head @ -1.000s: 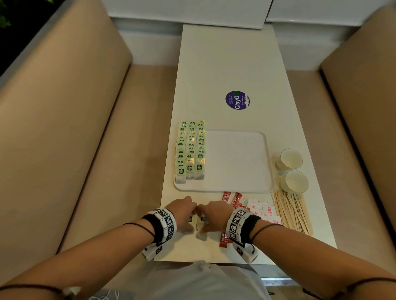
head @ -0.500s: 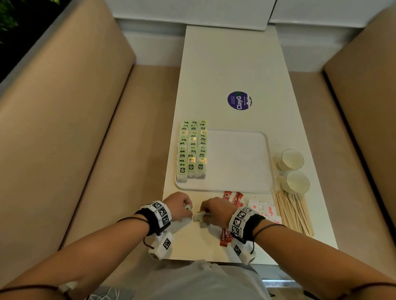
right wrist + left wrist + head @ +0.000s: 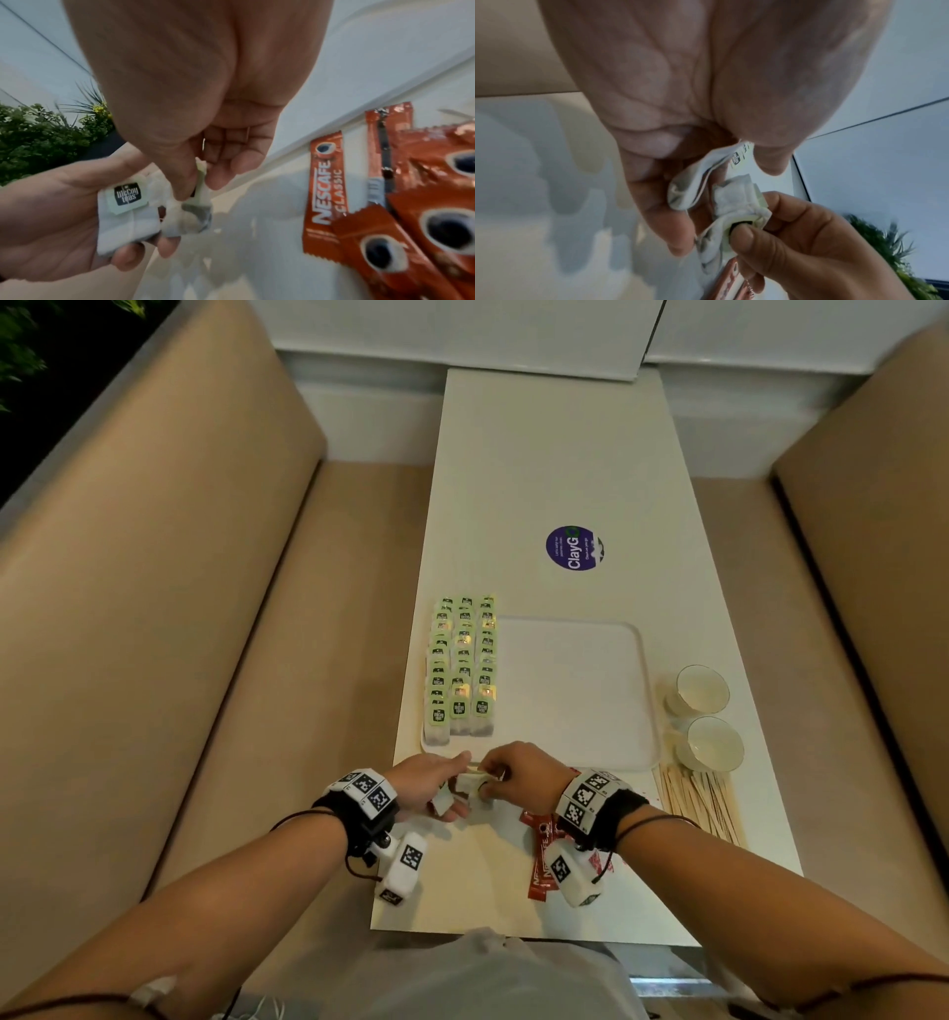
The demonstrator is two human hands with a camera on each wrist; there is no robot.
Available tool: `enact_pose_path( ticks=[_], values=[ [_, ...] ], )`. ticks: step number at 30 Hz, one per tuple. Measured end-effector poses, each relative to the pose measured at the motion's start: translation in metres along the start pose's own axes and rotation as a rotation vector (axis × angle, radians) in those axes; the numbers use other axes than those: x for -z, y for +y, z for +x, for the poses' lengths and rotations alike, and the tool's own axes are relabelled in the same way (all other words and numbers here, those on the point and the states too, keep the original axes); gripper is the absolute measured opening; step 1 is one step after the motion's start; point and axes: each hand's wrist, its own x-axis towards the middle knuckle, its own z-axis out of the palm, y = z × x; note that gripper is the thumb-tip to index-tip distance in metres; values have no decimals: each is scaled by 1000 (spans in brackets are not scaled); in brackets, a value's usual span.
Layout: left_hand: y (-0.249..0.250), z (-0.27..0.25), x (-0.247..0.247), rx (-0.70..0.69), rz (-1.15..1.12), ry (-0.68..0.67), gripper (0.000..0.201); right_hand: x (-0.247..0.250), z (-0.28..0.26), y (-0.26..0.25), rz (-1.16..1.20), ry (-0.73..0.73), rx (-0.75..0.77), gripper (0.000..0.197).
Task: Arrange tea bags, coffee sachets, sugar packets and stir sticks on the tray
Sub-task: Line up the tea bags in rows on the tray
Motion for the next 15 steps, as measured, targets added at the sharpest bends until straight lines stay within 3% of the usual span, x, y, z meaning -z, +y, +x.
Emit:
enact_pose_path(
  ticks=[9, 15],
  values=[
    [2, -3, 10, -111, -48, 4, 17, 3, 14, -5, 80, 19, 24, 18],
    [-2, -1, 18, -125, -150, 53, 33, 7, 22, -4, 182, 64, -24, 33]
  ],
)
